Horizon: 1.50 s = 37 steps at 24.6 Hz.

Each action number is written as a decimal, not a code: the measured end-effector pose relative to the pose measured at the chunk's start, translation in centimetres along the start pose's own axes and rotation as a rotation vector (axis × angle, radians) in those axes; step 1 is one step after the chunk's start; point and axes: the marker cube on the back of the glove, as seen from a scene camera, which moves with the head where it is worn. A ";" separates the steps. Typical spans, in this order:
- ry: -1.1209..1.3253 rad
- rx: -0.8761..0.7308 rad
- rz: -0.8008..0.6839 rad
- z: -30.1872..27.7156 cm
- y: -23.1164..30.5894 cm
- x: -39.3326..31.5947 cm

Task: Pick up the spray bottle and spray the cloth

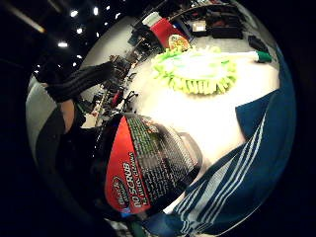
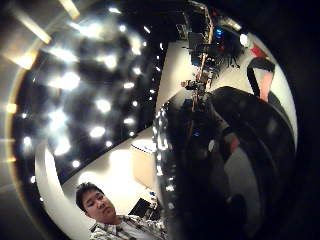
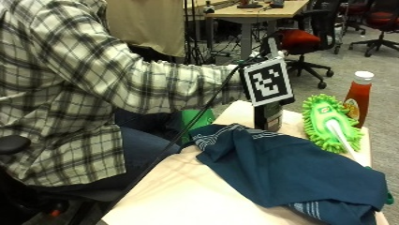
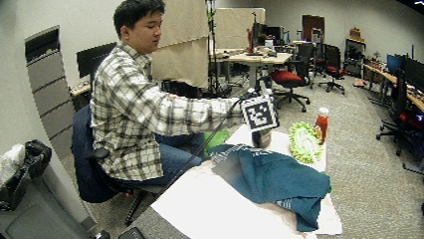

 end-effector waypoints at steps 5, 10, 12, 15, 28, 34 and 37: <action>0.116 -0.089 0.007 1.5 2.2 -0.3; 0.111 -0.196 0.037 1.1 2.9 0.2; 0.100 -0.234 0.050 0.5 3.7 0.3; 0.079 -0.240 0.066 -1.0 5.4 0.4; 0.549 -0.174 -0.006 -10.4 15.9 -5.1; 1.153 -0.235 -0.065 -15.4 26.0 -9.4; 1.244 -0.241 -0.067 -16.5 33.6 -11.2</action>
